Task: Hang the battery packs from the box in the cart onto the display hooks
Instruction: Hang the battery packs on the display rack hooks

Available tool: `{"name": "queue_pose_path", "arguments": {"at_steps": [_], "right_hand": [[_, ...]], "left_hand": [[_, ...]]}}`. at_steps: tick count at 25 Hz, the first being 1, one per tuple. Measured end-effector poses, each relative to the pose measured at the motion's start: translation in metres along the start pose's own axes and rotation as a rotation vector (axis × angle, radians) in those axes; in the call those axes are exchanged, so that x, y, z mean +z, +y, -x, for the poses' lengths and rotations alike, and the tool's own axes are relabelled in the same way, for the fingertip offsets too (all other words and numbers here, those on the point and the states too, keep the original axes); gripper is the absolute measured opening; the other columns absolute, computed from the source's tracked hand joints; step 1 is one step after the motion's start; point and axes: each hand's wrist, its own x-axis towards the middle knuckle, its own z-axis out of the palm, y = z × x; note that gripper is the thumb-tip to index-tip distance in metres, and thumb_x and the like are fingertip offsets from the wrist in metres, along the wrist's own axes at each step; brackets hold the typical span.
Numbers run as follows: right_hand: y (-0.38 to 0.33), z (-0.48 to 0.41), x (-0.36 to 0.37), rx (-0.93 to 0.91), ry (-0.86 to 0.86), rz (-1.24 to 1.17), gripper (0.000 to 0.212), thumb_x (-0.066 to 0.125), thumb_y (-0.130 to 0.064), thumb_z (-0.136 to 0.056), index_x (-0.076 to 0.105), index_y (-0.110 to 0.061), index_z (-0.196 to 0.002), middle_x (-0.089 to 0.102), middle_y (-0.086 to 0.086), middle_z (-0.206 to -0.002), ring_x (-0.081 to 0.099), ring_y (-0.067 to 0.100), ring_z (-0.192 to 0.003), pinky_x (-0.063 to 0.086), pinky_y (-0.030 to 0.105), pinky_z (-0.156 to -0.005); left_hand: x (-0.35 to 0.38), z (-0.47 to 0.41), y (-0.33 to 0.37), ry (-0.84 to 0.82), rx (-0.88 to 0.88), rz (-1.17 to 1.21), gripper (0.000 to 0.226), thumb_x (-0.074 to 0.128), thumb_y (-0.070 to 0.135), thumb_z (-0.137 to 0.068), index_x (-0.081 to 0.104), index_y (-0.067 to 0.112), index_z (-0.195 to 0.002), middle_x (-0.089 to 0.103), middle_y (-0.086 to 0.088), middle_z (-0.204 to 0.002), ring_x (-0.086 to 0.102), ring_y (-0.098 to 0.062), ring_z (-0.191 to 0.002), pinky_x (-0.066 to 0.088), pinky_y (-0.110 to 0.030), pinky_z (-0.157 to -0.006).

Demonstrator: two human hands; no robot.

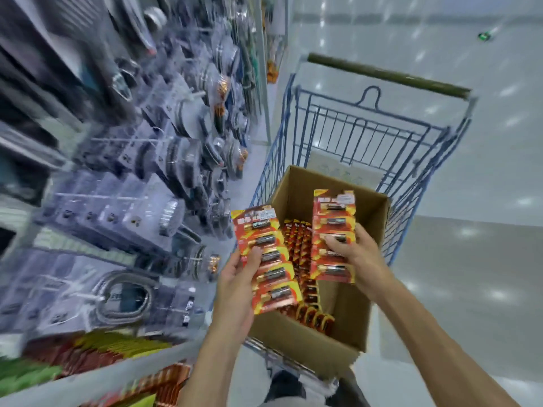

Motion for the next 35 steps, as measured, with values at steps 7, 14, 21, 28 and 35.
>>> {"name": "queue_pose_path", "arguments": {"at_steps": [7, 14, 21, 28, 35], "right_hand": [[-0.051, 0.121, 0.024, -0.084, -0.264, -0.074, 0.033, 0.058, -0.021, -0.1, 0.061, -0.021, -0.133, 0.074, 0.01, -0.121, 0.073, 0.033, -0.109, 0.056, 0.049, -0.09], [-0.042, 0.194, 0.067, -0.091, -0.627, 0.008, 0.043, 0.044, -0.038, -0.106, 0.059, -0.014, -0.139, 0.07, 0.018, -0.128, 0.071, 0.035, -0.11, 0.061, 0.045, -0.083], [0.007, 0.291, 0.156, -0.002, -0.955, 0.137, 0.039, 0.05, -0.034, -0.103, 0.065, -0.008, -0.128, 0.074, 0.018, -0.116, 0.074, 0.033, -0.095, 0.059, 0.045, -0.076], [0.08, 0.421, 0.239, 0.053, -1.249, 0.254, 0.048, 0.058, -0.036, -0.096, 0.061, -0.008, -0.134, 0.073, 0.017, -0.12, 0.073, 0.036, -0.104, 0.057, 0.047, -0.083], [0.166, 0.575, 0.285, 0.059, -1.424, 0.371, 0.034, 0.049, -0.034, -0.105, 0.069, -0.013, -0.123, 0.077, 0.014, -0.112, 0.077, 0.031, -0.096, 0.059, 0.042, -0.077]], "left_hand": [[-0.04, 0.099, 0.017, 0.011, 0.231, 0.104, 0.039, 0.063, 0.03, -0.095, 0.066, 0.013, -0.13, 0.077, -0.017, -0.114, 0.077, -0.036, -0.098, 0.065, -0.046, -0.075], [-0.102, 0.241, -0.02, 0.24, 0.511, 0.229, 0.035, 0.062, 0.029, -0.092, 0.069, 0.018, -0.123, 0.079, -0.013, -0.11, 0.078, -0.033, -0.093, 0.065, -0.043, -0.072], [-0.171, 0.391, -0.072, 0.578, 0.677, 0.435, 0.027, 0.06, 0.024, -0.095, 0.077, 0.018, -0.114, 0.078, -0.016, -0.109, 0.078, -0.032, -0.089, 0.065, -0.045, -0.068], [-0.239, 0.531, -0.135, 0.876, 0.806, 0.588, 0.039, 0.06, 0.029, -0.094, 0.068, 0.015, -0.129, 0.076, -0.015, -0.119, 0.075, -0.036, -0.105, 0.065, -0.047, -0.076], [-0.315, 0.672, -0.212, 1.08, 0.876, 0.619, 0.042, 0.061, 0.032, -0.092, 0.067, 0.015, -0.13, 0.076, -0.016, -0.118, 0.075, -0.037, -0.103, 0.064, -0.05, -0.082]]}}
